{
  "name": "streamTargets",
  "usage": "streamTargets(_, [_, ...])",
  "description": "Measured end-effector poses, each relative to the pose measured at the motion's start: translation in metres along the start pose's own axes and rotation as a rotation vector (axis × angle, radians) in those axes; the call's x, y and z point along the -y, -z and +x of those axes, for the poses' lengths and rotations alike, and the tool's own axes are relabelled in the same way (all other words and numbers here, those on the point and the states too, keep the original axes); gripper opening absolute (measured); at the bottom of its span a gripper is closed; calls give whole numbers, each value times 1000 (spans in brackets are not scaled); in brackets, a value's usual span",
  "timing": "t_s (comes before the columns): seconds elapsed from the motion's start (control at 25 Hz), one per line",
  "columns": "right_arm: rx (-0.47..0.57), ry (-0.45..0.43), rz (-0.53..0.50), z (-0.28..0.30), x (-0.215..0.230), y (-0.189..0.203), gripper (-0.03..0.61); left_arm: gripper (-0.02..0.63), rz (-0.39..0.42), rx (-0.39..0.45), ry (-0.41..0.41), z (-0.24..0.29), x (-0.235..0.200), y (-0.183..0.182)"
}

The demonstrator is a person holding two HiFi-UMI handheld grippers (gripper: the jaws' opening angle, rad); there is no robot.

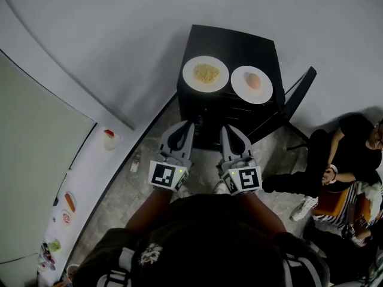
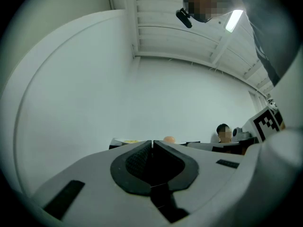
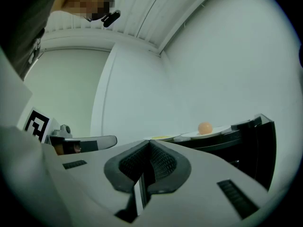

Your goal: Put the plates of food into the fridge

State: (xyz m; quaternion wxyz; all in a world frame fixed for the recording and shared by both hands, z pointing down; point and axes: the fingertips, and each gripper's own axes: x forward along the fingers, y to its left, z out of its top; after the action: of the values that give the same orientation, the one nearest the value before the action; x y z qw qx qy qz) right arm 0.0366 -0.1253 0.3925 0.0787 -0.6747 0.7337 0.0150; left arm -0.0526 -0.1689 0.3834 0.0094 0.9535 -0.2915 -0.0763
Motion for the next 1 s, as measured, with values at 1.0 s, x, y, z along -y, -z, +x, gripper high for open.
streamTargets(1.0, [-43,-24,557,16,68,-5,62,31,-20,-7,5,42,22,5])
